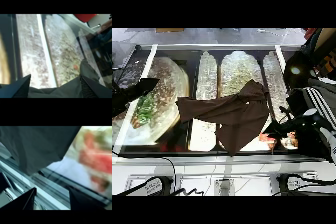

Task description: Fold the clothes and pants, and hang the long-sleeved shirts on hangers.

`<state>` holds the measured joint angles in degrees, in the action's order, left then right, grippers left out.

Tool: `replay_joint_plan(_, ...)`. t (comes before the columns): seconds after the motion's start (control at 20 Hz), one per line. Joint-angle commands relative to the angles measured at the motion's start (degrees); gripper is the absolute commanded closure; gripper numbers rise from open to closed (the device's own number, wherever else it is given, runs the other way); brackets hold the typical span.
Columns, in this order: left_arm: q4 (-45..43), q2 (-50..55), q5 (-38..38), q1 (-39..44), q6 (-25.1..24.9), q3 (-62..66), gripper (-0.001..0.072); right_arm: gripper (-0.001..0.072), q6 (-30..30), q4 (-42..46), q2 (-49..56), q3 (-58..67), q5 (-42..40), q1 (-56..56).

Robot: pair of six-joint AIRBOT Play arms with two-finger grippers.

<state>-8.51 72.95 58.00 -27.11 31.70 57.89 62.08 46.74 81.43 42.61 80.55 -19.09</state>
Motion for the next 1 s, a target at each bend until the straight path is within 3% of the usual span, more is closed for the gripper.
replay_joint_plan(0.0,0.02,-0.24,0.13,-0.11,-0.02,0.02,0.0016,0.0253,-1.77,-4.90,-0.17,-6.38,-12.02,1.40)
replay_joint_plan(0.2,0.02,-0.24,0.13,-0.11,-0.02,0.02,0.0016,0.0270,-1.09,-5.31,-0.07,-6.56,-23.04,9.40)
replay_joint_plan(0.25,0.02,-0.20,0.13,-0.11,-0.02,0.02,0.0016,0.0317,-1.11,-6.05,-0.07,-6.54,-25.20,11.69)
replay_joint_plan(0.3,0.02,-0.13,0.15,-0.11,0.00,0.00,0.0016,0.0452,-1.57,-7.21,-0.11,-6.54,-28.00,13.81)
replay_joint_plan(0.4,0.02,-0.11,0.13,-0.11,0.00,-0.02,0.0016,0.0509,-4.37,-9.70,-0.24,-6.21,-33.09,16.09)
replay_joint_plan(0.5,0.00,-0.11,0.13,-0.11,-0.02,-0.02,0.0016,0.0693,-6.75,-10.93,-0.61,-4.72,-34.01,16.28)
replay_joint_plan(0.6,-1.20,0.07,0.17,-0.11,0.00,-0.02,0.0016,0.0695,-6.95,-9.31,-2.60,-2.82,-32.61,16.26)
replay_joint_plan(0.7,-9.73,0.09,0.37,0.11,0.09,-0.02,0.0016,0.0695,-6.86,-5.60,-6.03,-1.07,-30.14,16.28)
replay_joint_plan(0.85,-30.67,0.52,5.42,0.59,9.31,-1.09,0.0017,0.0695,-5.79,-1.20,-11.56,-0.52,-29.53,16.28)
replay_joint_plan(0.95,-40.13,1.60,10.99,0.90,12.35,-3.23,0.0018,0.0694,-5.79,-1.25,-13.22,-0.52,-29.57,16.28)
